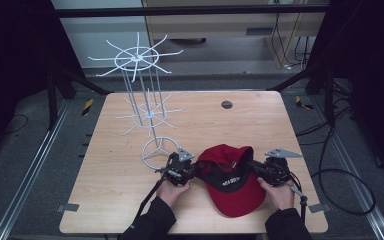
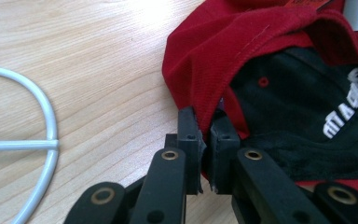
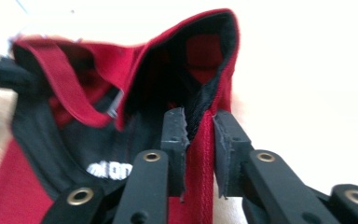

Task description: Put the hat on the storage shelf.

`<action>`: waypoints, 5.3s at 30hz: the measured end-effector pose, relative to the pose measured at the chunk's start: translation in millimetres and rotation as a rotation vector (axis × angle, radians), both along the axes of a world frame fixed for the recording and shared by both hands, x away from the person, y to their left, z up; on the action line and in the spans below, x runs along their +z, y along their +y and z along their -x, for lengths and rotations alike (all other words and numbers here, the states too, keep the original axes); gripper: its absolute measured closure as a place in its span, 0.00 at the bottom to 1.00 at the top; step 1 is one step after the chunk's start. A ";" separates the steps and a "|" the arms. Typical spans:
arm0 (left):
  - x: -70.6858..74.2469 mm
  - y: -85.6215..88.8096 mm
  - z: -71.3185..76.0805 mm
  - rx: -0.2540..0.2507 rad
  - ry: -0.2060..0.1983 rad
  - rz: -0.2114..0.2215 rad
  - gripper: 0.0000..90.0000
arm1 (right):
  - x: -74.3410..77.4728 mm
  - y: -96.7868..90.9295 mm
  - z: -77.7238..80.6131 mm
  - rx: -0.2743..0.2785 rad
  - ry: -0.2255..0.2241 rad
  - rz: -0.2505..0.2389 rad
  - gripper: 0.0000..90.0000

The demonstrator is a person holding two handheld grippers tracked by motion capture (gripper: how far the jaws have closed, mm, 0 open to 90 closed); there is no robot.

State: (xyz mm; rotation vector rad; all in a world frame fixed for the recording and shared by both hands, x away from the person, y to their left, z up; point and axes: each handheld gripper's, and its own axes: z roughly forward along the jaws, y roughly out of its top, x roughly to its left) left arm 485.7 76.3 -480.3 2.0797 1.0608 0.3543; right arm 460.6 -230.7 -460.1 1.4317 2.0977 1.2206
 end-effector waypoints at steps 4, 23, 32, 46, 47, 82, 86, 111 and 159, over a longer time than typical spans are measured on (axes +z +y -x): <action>-3.1 -1.8 -1.4 -0.005 0.013 0.016 0.94 | 10.5 1.5 5.4 0.001 -0.055 -0.020 0.90; 38.0 2.5 21.3 -0.080 -0.104 0.086 0.50 | 45.2 19.0 15.9 0.016 -0.171 0.078 0.93; 51.2 -29.2 21.0 -0.140 -0.159 0.083 0.38 | 53.1 28.0 17.3 0.021 -0.182 0.125 0.93; 52.0 -75.1 5.9 -0.163 -0.172 0.067 0.32 | 55.6 32.3 17.4 0.036 -0.186 0.141 0.93; 51.4 -77.1 4.5 -0.162 -0.170 0.068 0.32 | 55.6 32.4 17.4 0.037 -0.187 0.142 0.93; 83.2 -44.3 -5.4 -0.134 -0.167 0.117 0.95 | 43.7 24.0 13.3 0.080 -0.150 0.113 0.84; 89.8 -42.9 -6.5 -0.136 -0.189 0.120 0.95 | 39.5 23.7 12.9 0.085 -0.133 0.097 0.75; 117.9 -42.4 -8.9 -0.137 -0.235 0.147 0.95 | 45.0 5.7 31.4 0.106 -0.196 0.229 0.95; 108.6 -5.7 1.0 -0.120 -0.214 0.111 0.95 | 39.1 5.5 48.7 0.103 -0.326 0.343 0.90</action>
